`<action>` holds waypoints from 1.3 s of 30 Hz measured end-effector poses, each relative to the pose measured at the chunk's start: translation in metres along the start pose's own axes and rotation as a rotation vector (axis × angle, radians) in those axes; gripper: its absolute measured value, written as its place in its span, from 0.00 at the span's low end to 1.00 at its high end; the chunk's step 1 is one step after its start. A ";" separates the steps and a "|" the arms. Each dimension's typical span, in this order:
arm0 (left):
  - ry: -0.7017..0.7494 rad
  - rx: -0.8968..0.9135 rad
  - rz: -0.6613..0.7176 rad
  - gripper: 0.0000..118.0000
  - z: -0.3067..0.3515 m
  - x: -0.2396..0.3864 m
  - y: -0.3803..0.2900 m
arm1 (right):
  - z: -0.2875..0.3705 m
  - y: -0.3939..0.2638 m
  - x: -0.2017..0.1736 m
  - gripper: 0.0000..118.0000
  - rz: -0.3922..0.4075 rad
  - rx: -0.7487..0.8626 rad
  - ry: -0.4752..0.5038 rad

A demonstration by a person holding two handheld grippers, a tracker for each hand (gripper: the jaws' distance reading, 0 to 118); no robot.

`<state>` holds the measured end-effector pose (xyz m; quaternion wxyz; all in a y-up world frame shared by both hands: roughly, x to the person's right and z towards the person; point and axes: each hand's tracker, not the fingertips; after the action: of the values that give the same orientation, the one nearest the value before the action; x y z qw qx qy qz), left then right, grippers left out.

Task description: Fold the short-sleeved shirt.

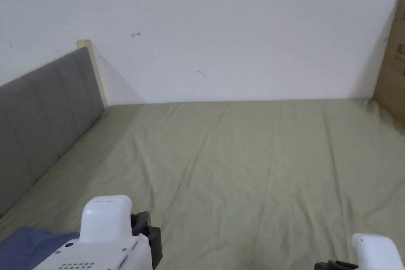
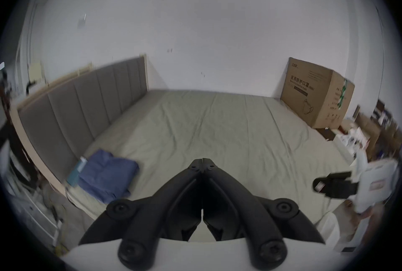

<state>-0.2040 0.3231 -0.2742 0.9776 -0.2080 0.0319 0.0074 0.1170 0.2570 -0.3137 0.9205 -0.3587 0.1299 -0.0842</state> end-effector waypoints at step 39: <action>0.038 0.118 -0.033 0.95 0.018 0.036 0.040 | 0.069 0.073 -0.058 0.93 0.065 0.221 -0.109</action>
<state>-0.1678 0.3664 -0.2765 0.9873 -0.1506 0.0475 -0.0148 0.0875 0.3689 -0.3045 0.9624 -0.2546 0.0810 -0.0484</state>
